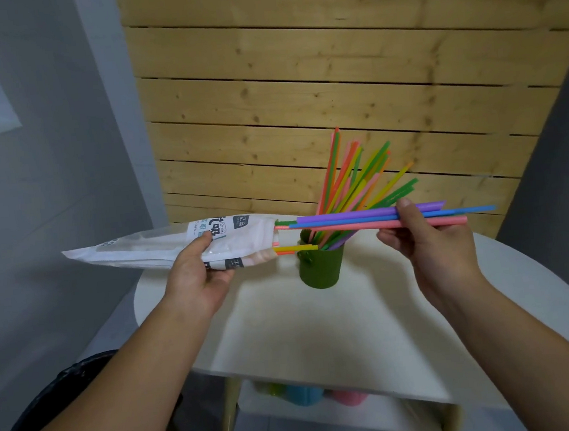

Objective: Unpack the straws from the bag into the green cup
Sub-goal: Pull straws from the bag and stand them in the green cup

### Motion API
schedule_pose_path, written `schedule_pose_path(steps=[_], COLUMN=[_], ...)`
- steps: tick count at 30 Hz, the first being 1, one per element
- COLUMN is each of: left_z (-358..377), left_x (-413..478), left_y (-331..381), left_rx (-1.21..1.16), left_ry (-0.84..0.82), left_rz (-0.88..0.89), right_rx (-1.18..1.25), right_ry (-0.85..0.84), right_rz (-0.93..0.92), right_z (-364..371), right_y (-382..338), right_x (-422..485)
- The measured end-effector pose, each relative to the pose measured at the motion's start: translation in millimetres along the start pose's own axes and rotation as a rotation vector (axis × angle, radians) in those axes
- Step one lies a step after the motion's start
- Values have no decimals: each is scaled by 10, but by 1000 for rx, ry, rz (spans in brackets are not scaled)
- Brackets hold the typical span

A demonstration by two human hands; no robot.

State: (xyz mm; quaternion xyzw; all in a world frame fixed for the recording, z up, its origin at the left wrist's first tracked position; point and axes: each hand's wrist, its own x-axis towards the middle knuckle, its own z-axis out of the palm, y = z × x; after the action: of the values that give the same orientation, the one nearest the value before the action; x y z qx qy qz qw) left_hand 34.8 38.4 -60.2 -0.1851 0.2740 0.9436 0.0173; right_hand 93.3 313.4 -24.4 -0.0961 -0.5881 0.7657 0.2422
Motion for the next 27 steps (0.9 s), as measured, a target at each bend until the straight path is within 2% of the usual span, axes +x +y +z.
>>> schedule_pose_path(steps=[14,27], left_z=[21,61], left_x=[33,-2], left_y=[-90,-136], left_rx=[25,18], left_ry=[18,11], left_rz=[5,-13], right_rx=[-137,97], right_ry=[88,33], right_rz=[-124,99], right_z=[-265,-269], right_y=[-214,-186], right_x=[41,90])
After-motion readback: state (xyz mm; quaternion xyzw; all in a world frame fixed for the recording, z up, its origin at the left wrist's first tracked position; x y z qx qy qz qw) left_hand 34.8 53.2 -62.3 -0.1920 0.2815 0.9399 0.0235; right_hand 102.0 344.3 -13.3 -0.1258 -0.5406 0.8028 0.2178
